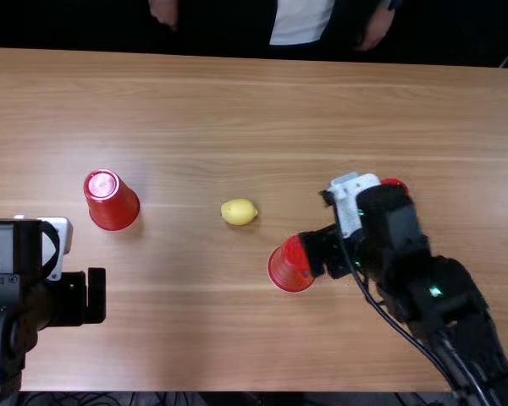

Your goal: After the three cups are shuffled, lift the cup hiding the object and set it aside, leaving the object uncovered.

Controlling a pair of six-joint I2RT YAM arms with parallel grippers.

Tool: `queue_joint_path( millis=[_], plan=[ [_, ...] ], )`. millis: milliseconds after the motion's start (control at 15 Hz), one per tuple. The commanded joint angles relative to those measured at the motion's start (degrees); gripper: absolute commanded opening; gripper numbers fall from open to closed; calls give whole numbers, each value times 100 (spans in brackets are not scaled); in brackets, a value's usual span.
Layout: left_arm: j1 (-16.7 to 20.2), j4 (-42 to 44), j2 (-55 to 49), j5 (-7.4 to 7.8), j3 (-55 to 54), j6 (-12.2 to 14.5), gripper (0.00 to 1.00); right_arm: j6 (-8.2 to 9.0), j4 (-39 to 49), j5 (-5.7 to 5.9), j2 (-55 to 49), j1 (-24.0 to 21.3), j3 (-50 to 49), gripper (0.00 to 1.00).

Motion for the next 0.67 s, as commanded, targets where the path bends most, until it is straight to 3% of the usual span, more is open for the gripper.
queue_joint_path(
  millis=[0,400,600],
  plan=[
    [-21,6,-227,35,-102,19,100,-8,-161,68,-555,-291,43,100],
    [-39,59,-684,56,-225,19,100,-61,-1068,99,-2216,-1266,-581,100],
    [-171,59,-966,56,-401,19,100,-29,-1342,205,-2857,-1539,-906,100]
  ],
)
